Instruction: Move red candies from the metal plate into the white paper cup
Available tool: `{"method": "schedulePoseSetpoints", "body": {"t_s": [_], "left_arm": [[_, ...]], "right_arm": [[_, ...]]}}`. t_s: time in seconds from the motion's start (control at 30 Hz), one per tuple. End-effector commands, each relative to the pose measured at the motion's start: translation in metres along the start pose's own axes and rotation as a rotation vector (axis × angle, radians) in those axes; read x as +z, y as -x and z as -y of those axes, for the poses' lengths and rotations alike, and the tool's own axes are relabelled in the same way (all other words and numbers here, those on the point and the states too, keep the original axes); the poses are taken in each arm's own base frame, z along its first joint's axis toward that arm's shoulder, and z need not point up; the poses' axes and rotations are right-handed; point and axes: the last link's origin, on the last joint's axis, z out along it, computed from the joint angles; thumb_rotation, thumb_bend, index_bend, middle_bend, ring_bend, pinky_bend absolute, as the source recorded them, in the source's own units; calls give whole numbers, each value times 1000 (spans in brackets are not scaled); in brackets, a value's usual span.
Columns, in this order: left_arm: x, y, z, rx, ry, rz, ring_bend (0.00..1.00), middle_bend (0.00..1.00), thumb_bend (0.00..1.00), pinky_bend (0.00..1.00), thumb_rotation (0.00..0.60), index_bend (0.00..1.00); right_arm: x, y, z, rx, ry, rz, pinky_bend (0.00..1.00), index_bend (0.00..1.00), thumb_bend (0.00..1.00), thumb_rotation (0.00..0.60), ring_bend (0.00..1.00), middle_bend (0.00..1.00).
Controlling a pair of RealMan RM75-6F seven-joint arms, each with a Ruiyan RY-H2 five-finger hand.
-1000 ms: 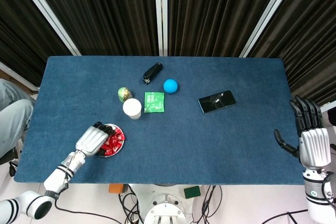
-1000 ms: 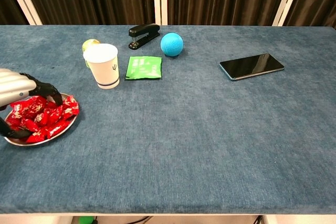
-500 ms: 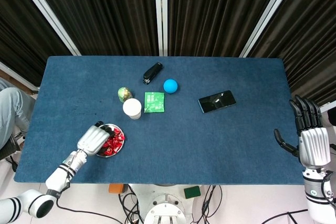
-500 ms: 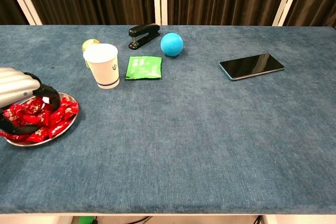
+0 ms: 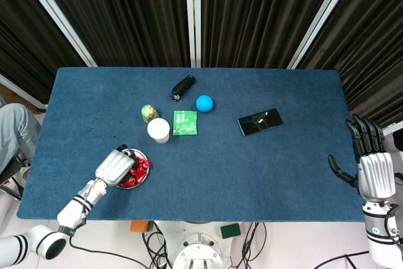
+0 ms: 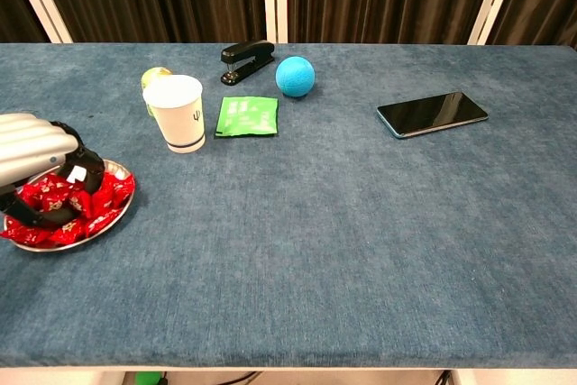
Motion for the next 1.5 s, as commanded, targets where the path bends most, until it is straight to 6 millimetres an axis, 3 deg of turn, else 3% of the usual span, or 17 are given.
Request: {"method": "schedulePoseSetpoints", "body": {"t_s": [0.03,0.77,1.2,1.5], "left_arm": [[1,0,-1,2,5,-4,563,488,338,226,600,550],[1,-10,-4,-24,26,-51,616,573,350,236,600,618],[-5,-38,0,-42,34,-105,639,587,350,237,600,634],[3,-79,0,-48,69,-167,641,588,350,238,600,634]], "right_arm": [[0,0,0,0,2,0,0,0,316,600,0,0],[-1,2,-2,-3,7,7,0,0,316,600,0,0],[-1,2,-2,0,4,6,0,0,316,600,0,0],[-1,2,-1,0,3,5,0,0,316,600,0,0]]}}
